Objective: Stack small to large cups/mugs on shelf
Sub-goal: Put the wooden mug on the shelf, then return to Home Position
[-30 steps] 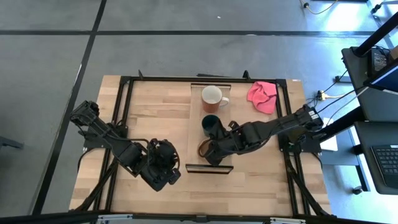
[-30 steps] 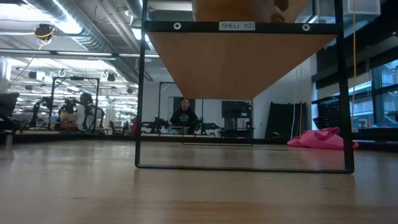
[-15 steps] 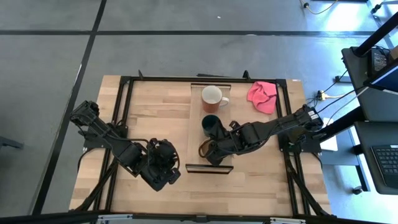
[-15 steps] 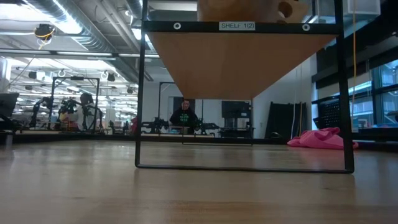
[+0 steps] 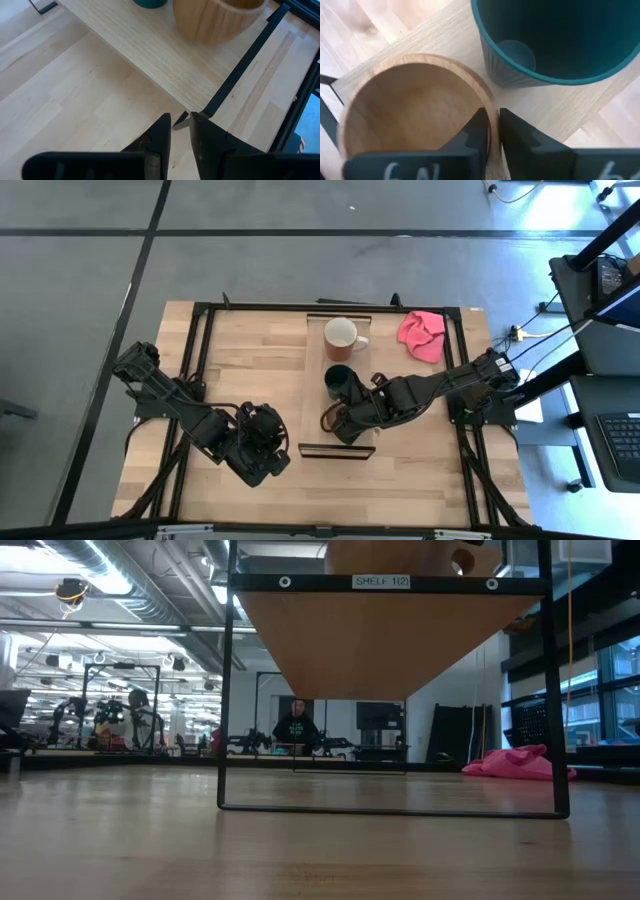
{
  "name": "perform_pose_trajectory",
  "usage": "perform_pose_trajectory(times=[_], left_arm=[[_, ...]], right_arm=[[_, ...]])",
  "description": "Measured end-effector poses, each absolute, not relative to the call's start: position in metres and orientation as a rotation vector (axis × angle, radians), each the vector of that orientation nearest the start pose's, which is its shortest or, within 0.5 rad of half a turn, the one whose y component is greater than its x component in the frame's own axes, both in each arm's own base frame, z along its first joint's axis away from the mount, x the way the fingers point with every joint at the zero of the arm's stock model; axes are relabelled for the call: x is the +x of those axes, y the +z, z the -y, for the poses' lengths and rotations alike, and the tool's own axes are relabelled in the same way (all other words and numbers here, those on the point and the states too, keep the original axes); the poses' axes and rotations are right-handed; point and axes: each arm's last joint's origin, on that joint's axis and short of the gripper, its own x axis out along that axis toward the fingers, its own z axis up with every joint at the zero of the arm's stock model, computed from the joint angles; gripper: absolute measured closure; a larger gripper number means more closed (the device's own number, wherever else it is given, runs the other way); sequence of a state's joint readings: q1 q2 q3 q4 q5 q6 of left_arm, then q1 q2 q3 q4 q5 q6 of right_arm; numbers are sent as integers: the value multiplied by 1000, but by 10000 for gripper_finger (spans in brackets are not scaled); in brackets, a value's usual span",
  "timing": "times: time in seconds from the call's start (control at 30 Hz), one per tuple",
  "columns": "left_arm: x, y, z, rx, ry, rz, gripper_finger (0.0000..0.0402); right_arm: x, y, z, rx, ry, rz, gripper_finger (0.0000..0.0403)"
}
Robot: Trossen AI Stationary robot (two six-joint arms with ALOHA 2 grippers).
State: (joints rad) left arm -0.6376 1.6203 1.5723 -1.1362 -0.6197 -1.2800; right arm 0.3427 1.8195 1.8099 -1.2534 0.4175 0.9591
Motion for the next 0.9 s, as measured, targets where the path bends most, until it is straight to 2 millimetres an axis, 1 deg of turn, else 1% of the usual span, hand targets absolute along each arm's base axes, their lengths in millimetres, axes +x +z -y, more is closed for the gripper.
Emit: perform_pose_trajectory(times=[0.23, 0.37, 0.57, 0.7, 0.77, 0.83, 0.9], left_arm=[[263, 331, 174, -488, 553, -769, 335], [263, 331, 174, -488, 553, -769, 335], [263, 331, 174, -488, 553, -769, 335], [263, 331, 174, -488, 552, -769, 335], [263, 331, 174, -488, 552, -769, 335], [263, 331, 174, -488, 551, -768, 335], [262, 335, 171, -490, 541, -760, 335]], right_arm=[[345, 322, -111, 407, -585, -1042, 316], [345, 323, -110, 398, -620, -1008, 303], [338, 333, -109, 371, -633, -994, 297], [332, 349, -111, 349, -635, -991, 300], [330, 359, -113, 346, -629, -954, 301], [328, 374, -116, 316, -603, -909, 301], [324, 393, -120, 290, -577, -831, 301]])
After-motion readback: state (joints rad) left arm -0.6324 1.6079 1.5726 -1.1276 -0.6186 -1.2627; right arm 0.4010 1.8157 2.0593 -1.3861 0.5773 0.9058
